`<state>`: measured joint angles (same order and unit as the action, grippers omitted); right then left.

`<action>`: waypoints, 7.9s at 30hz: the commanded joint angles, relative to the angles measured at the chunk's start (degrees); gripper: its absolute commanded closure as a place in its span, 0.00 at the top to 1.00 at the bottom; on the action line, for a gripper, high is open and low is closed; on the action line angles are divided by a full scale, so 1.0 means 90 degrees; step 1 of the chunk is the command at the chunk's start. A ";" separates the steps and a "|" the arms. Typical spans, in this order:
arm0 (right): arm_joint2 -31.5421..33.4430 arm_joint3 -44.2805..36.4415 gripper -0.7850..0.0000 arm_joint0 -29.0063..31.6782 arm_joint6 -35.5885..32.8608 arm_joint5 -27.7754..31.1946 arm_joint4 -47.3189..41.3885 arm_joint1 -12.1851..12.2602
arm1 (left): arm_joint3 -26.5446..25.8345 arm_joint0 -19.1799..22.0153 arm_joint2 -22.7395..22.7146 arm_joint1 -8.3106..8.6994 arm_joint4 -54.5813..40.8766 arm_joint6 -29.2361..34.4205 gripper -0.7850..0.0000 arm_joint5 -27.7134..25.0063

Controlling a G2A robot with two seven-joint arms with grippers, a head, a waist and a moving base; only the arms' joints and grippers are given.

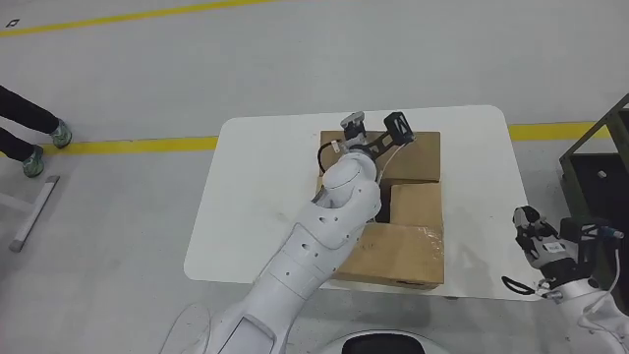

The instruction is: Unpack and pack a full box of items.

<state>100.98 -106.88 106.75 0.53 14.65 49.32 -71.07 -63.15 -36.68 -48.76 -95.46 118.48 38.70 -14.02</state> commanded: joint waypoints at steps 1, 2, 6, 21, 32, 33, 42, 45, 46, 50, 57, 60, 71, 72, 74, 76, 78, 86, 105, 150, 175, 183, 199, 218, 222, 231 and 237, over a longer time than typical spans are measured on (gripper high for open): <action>0.0060 -0.0007 0.00 -0.0030 -0.0117 0.0265 -0.0255 0.0012 | -0.0791 -0.0433 -0.0293 0.0113 -0.0056 0.0055 1.00 -0.0228; 0.0094 -0.0013 0.00 -0.0050 -0.0185 0.0420 -0.0352 0.0021 | -0.1205 -0.0687 -0.0459 0.0174 -0.0109 0.0054 1.00 -0.0359; 0.0188 0.0008 0.00 -0.0131 -0.0627 0.1332 -0.0717 0.0080 | -0.2744 -0.1723 -0.1176 0.0418 -0.0283 0.0054 1.00 -0.1042; 0.0034 0.0297 0.00 -0.0524 -0.2220 0.4448 -0.0380 0.0357 | -0.5273 -0.3939 -0.2883 0.0941 -0.0803 -0.0659 1.00 -0.3109; -0.0088 0.0451 0.00 -0.0627 -0.2174 0.4251 -0.0787 0.0364 | -0.5411 -0.4108 -0.2975 0.0982 -0.0758 -0.0718 1.00 -0.3156; -0.0118 0.0490 0.00 -0.0680 -0.2188 0.4192 -0.0971 0.0370 | -0.5411 -0.4108 -0.2975 0.0982 -0.0758 -0.0718 1.00 -0.3156; -0.0362 0.0958 0.13 -0.1587 -0.3446 0.3453 -0.2607 0.0515 | -0.5411 -0.4108 -0.2975 0.0982 -0.0758 -0.0718 1.00 -0.3156; -0.0559 0.1216 0.18 -0.1906 -0.3818 0.3333 -0.2947 0.0549 | -0.5411 -0.4108 -0.2975 0.0982 -0.0758 -0.0718 1.00 -0.3156; -0.0593 0.1299 0.19 -0.2006 -0.3931 0.3278 -0.2980 0.0562 | -0.5411 -0.4108 -0.2975 0.0982 -0.0758 -0.0718 1.00 -0.3156; -0.0780 0.1539 0.24 -0.2270 -0.4301 0.3165 -0.3091 0.0603 | -0.5411 -0.4108 -0.2975 0.0982 -0.0758 -0.0718 1.00 -0.3156; -0.1023 0.1763 0.31 -0.2445 -0.4572 0.3150 -0.3158 0.0659 | -0.5411 -0.4108 -0.2975 0.0982 -0.0758 -0.0718 1.00 -0.3156; -0.1083 0.1766 0.29 -0.2451 -0.4613 0.3175 -0.3147 0.0683 | -0.5411 -0.4108 -0.2975 0.0982 -0.0758 -0.0718 1.00 -0.3156; -0.1145 0.1295 0.16 -0.2095 -0.5100 0.3782 -0.3416 0.0834 | -0.5411 -0.4108 -0.2975 0.0982 -0.0758 -0.0718 1.00 -0.3156; -0.1133 0.1233 0.17 -0.2026 -0.5157 0.3829 -0.3493 0.0852 | -0.5411 -0.4108 -0.2975 0.0982 -0.0758 -0.0718 1.00 -0.3156; -0.1108 0.1092 0.17 -0.1910 -0.5294 0.3901 -0.3644 0.0892 | -0.5411 -0.4108 -0.2975 0.0982 -0.0758 -0.0718 1.00 -0.3156; -0.1099 0.0950 0.19 -0.1796 -0.5408 0.3993 -0.3817 0.0929 | -0.5411 -0.4108 -0.2975 0.0982 -0.0758 -0.0718 1.00 -0.3156; -0.1088 0.0847 0.22 -0.1710 -0.5559 0.4020 -0.3977 0.0971 | -0.5411 -0.4108 -0.2975 0.0982 -0.0758 -0.0718 1.00 -0.3156; -0.1231 0.0672 0.27 -0.1651 -0.5666 0.3842 -0.3862 0.1057 | -0.5411 -0.4108 -0.2975 0.0982 -0.0758 -0.0718 1.00 -0.3156; -0.1383 0.0681 0.00 -0.2469 -0.4859 0.3344 -0.2215 0.1152 | -0.5411 -0.4108 -0.2975 0.0982 -0.0758 -0.0718 1.00 -0.3156; -0.0221 0.0117 0.46 -0.1011 -0.0294 0.4299 -0.1095 0.1295 | -0.6207 -0.4016 -0.2095 0.1217 -0.1253 0.0502 1.00 -0.4342; -0.2178 0.0588 0.00 -0.1809 -0.3065 0.3477 -0.1517 0.1391 | -0.6673 -0.4490 -0.2222 0.1445 -0.1193 0.0460 1.00 -0.4689; -0.2420 0.0819 0.00 -0.1816 -0.2553 0.3675 -0.0731 0.1372 | -0.6673 -0.4490 -0.2222 0.1445 -0.1193 0.0460 1.00 -0.4689; -0.1630 0.0816 0.00 -0.1461 -0.0211 0.2859 -0.0693 0.1337 | -0.6673 -0.4490 -0.2222 0.1445 -0.1193 0.0460 1.00 -0.4689; -0.2285 0.2052 0.00 -0.1862 -0.0419 0.1448 -0.0451 0.1155 | -0.6673 -0.4490 -0.2222 0.1445 -0.1193 0.0460 1.00 -0.4689; -0.2564 0.2049 0.00 -0.1967 -0.0460 0.1454 -0.0155 0.1117 | -0.6673 -0.4490 -0.2222 0.1445 -0.1193 0.0460 1.00 -0.4689; -0.2491 0.1866 0.00 -0.1894 -0.0285 0.1327 -0.0098 0.1102 | -0.6593 -0.4498 -0.2168 0.1459 -0.1126 0.0288 1.00 -0.4384; -0.1867 0.1545 0.00 -0.1515 0.0003 0.1663 -0.0057 0.1188 | -0.6300 -0.4028 -0.1599 0.1410 -0.1063 0.0394 1.00 -0.4029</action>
<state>83.18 -92.65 92.53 0.14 29.16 48.28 -60.51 -120.80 -73.89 -64.42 -82.66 108.62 41.93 -50.85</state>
